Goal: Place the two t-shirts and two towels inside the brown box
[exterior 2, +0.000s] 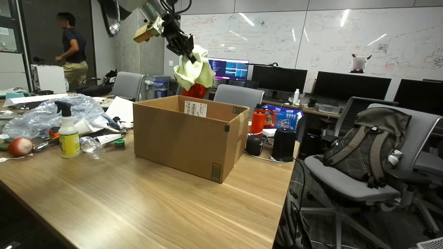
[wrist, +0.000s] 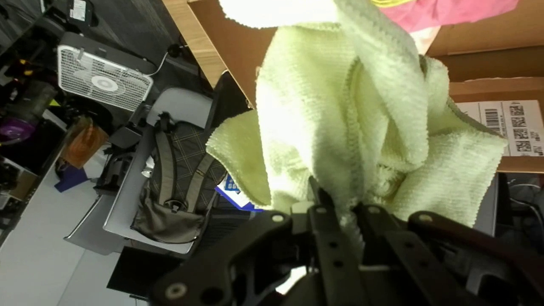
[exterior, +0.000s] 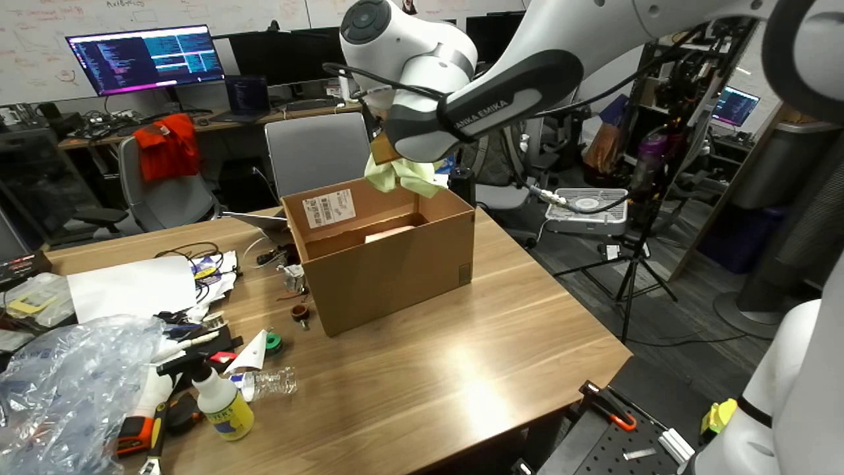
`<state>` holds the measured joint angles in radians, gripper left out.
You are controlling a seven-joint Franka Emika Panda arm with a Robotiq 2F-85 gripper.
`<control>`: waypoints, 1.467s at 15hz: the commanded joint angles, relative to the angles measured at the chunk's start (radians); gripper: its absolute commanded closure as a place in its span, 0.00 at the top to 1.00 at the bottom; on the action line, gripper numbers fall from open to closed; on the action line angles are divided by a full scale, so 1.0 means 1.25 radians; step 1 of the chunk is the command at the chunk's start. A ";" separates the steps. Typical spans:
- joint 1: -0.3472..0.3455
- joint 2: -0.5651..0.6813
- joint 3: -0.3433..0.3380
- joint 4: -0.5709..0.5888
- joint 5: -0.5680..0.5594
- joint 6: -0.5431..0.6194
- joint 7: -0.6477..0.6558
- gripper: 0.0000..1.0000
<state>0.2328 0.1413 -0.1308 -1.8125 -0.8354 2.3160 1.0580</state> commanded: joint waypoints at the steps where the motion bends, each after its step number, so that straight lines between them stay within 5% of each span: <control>1: -0.064 0.089 0.060 0.142 0.104 -0.010 -0.121 0.02; 7: -0.077 0.217 0.082 0.331 0.328 -0.098 -0.340 0.03; 15: -0.064 0.332 0.057 0.531 0.393 -0.248 -0.416 0.04; 17: -0.065 0.348 0.057 0.561 0.403 -0.268 -0.436 0.36; 22: -0.073 0.361 0.069 0.584 0.384 -0.297 -0.450 0.75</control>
<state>0.1453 0.5675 -0.0493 -1.1467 -0.3640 1.9845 0.5305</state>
